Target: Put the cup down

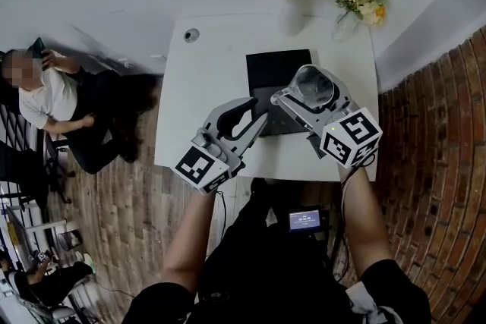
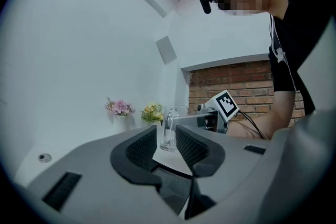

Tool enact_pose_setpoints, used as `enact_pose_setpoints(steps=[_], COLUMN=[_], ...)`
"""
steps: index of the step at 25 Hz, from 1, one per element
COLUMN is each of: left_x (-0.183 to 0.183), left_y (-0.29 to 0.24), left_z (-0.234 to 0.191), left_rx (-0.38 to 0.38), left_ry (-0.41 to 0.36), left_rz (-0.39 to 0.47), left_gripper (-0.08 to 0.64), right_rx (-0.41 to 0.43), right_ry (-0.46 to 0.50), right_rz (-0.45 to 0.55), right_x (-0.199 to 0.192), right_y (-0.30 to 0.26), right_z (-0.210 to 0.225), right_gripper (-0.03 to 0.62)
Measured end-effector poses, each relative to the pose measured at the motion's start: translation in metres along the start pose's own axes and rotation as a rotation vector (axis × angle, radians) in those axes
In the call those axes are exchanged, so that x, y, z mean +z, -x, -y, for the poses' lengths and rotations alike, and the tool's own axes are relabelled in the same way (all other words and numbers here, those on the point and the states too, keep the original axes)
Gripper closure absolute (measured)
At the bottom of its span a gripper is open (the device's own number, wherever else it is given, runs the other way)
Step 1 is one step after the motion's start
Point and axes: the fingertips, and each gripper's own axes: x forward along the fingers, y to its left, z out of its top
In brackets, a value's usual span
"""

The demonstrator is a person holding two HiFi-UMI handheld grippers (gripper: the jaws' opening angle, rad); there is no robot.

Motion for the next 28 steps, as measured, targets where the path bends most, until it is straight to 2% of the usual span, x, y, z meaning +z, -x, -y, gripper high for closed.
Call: enact_pose_setpoints(steps=[11,14,17,20,28], left_x=[-0.024,-0.022,-0.028,-0.028,-0.033], left_y=[-0.009,-0.013,-0.015,-0.019,-0.018], left_z=[-0.033,-0.04,-0.049,-0.057,-0.077], left_rx=[0.038,0.04,0.056,0.05,0.103], left_ry=[0.028,0.033,0.025,0.025,0.044], left_rz=[-0.008,0.027,0.009,0.031,0.039], left_gripper=[0.454,0.454,0.454,0.454,0.454], right_rx=[0.017,0.017,0.017,0.014,0.015], right_ry=[0.008,0.01,0.009,0.019,0.045], right_rz=[-0.039,-0.048,-0.053,-0.063,-0.102], right_x=[-0.032,-0.041,-0.049,-0.057,-0.08], right_y=[-0.061,-0.075,-0.088,-0.104,-0.136], right_z=[0.033,0.041,0.048,0.054,0.059], right_gripper=[0.175,0.175,0.175,0.175,0.175])
